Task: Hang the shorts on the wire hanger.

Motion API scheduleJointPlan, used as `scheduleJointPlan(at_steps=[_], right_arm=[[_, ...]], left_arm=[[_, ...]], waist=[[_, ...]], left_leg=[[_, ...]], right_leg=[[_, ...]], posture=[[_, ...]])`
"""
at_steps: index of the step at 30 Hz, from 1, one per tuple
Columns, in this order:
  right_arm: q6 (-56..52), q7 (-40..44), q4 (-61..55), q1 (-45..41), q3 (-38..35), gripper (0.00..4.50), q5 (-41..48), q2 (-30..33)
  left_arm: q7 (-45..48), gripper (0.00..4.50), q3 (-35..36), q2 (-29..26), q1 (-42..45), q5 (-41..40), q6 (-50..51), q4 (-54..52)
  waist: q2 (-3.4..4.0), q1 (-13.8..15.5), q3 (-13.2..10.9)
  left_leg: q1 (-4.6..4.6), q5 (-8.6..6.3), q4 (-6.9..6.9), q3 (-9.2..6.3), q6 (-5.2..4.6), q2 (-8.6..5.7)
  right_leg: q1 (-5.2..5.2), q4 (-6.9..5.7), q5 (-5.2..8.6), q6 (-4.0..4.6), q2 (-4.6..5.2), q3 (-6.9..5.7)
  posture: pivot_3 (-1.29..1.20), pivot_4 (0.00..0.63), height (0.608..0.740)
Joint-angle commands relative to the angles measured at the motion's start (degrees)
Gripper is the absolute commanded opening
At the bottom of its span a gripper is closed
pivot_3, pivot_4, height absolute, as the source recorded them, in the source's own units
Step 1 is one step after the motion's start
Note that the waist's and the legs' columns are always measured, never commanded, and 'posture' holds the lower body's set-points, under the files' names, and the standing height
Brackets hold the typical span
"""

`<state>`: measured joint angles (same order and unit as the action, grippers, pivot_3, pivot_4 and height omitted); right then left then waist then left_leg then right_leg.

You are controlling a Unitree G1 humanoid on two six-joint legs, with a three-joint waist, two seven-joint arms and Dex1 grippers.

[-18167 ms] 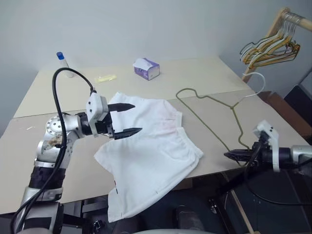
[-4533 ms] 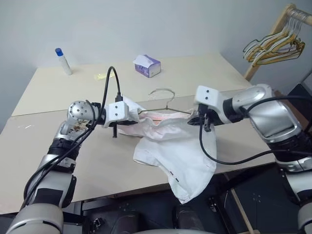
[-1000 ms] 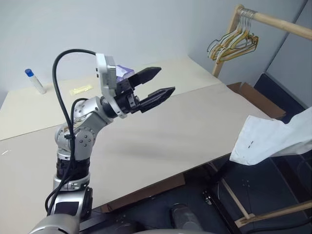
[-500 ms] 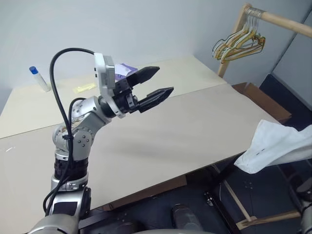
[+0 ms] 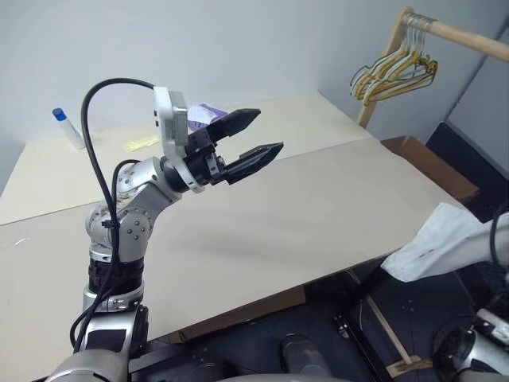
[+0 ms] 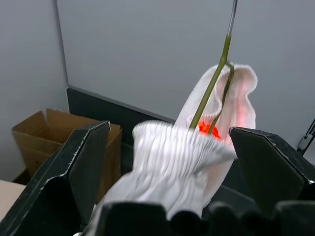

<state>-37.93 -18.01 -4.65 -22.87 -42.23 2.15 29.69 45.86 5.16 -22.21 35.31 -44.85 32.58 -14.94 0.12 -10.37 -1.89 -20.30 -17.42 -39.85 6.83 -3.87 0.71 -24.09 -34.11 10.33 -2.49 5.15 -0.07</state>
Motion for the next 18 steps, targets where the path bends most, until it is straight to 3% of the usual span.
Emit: scheduleJointPlan(at_steps=[1, 3, 7, 10, 18], right_arm=[[3.7, -2.2, -4.4, -0.1, -0.2, 4.48, -0.8, -1.3], [7.4, -2.1, -5.9, 1.2, 0.7, 4.48, -1.6, -2.0], [18.1, 6.0, -11.8, 3.1, 5.1, 4.48, 0.1, 0.0], [17.0, 15.7, -15.0, 0.1, 8.2, 4.48, 8.5, 1.3], [15.8, 42.7, -13.8, 0.2, 20.4, 4.48, 20.8, 8.1]], left_arm=[[0.6, 4.5, 0.5, -0.7, 1.1, -0.1, -0.9, -0.5], [0.8, 4.5, 0.4, -0.8, 1.1, 0.2, -1.1, -0.4], [0.1, 4.5, 1.2, -1.3, 1.1, 0.6, -1.3, -0.4], [-0.5, 4.5, 1.1, -1.5, -1.1, 3.7, -4.2, -0.7], [2.5, 4.5, 1.5, -10.3, -11.8, 11.3, -8.2, -2.0]], waist=[[0.0, 0.0, 0.0], [0.01, 0.0, 0.0], [0.02, -0.1, 0.0], [0.0, -0.1, 0.0], [-0.1, 1.4, 0.0]], left_leg=[[0.01, 0.0, 0.0, 0.0, 0.0, 0.0], [0.02, 0.0, 0.0, 0.0, 0.0, 0.01], [0.02, -0.02, 0.03, 0.0, -0.03, 0.0], [0.08, -0.02, 0.03, 0.04, -0.04, 0.02], [0.08, -0.01, 0.05, -0.01, -0.01, 0.16]], right_leg=[[-0.01, -0.01, 0.0, 0.0, 0.0, 0.0], [-0.01, -0.02, 0.0, 0.0, -0.01, -0.01], [-0.04, 0.0, 0.01, -0.01, -0.01, -0.01], [0.0, 0.0, 0.0, -0.01, -0.03, 0.04], [-0.04, -0.02, -0.03, 0.08, -0.17, -0.03]], posture=[[-0.17, 0.0, 0.74], [-0.16, 0.0, 0.74], [-0.15, 0.0, 0.74], [-0.13, 0.0, 0.74], [-0.06, 0.0, 0.74]])
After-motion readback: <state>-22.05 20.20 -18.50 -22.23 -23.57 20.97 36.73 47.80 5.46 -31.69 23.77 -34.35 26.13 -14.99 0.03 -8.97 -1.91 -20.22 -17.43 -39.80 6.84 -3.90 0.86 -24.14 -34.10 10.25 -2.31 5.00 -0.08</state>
